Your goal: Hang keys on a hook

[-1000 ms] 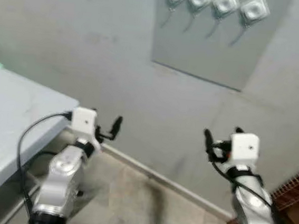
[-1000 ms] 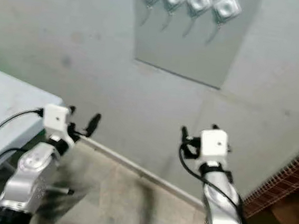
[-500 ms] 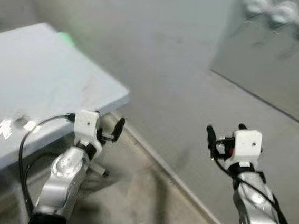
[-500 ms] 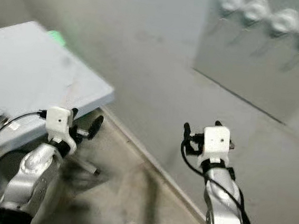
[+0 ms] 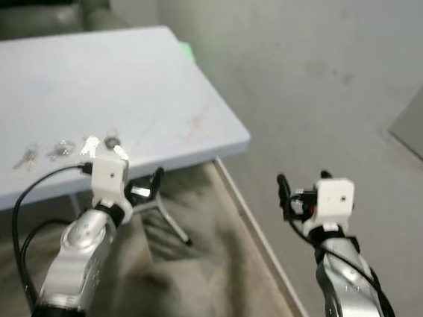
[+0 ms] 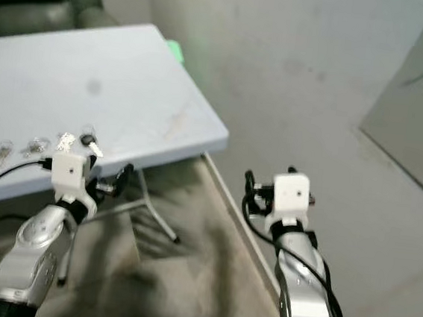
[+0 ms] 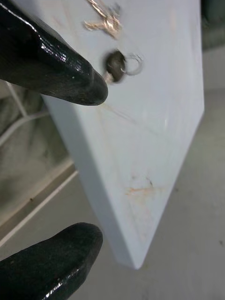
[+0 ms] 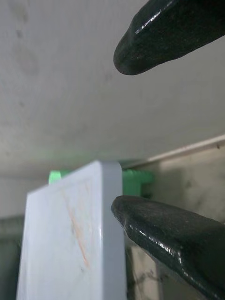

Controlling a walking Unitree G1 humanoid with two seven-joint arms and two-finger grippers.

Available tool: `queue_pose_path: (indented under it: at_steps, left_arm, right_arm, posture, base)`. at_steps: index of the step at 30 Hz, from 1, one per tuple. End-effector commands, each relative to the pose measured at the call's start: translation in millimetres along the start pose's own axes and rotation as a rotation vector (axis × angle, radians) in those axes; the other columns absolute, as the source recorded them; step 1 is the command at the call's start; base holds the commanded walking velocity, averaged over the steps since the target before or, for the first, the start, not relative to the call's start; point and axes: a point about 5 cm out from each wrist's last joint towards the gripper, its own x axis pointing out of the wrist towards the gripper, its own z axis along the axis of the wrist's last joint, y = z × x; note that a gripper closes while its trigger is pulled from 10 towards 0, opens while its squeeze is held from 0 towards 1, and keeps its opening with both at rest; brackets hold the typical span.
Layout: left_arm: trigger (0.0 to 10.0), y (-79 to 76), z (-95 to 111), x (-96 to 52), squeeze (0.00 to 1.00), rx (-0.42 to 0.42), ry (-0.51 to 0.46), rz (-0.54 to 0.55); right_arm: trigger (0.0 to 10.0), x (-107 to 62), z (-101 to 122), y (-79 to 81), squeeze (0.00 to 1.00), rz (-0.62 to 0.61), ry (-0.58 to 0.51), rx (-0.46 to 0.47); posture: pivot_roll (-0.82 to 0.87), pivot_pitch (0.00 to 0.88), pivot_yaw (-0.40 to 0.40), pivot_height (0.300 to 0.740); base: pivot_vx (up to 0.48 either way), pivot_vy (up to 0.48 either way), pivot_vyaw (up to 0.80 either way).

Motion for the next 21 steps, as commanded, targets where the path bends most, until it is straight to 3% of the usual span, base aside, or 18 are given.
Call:
queue_pose_path:
  at_steps: [1,21]
  left_arm:
    - [10.0,1.4,-1.9,-0.2,0.00,-0.007,0.011,0.007]
    - [10.0,2.2,-2.5,1.9,0.00,-0.034,0.016,0.028]
  right_arm:
    - [10.0,-0.6,-3.0,-5.8,0.00,-0.015,0.012,0.002]
    - [10.0,5.4,-0.7,-9.3,0.00,0.004,-0.006,-0.025]
  posture:
    - [-0.04,0.057,-0.009,0.740]
    - [-0.03,0.038,-0.017,0.740]
  base:
    - [0.000,0.000,0.80]
    - [0.000,0.000,0.78]
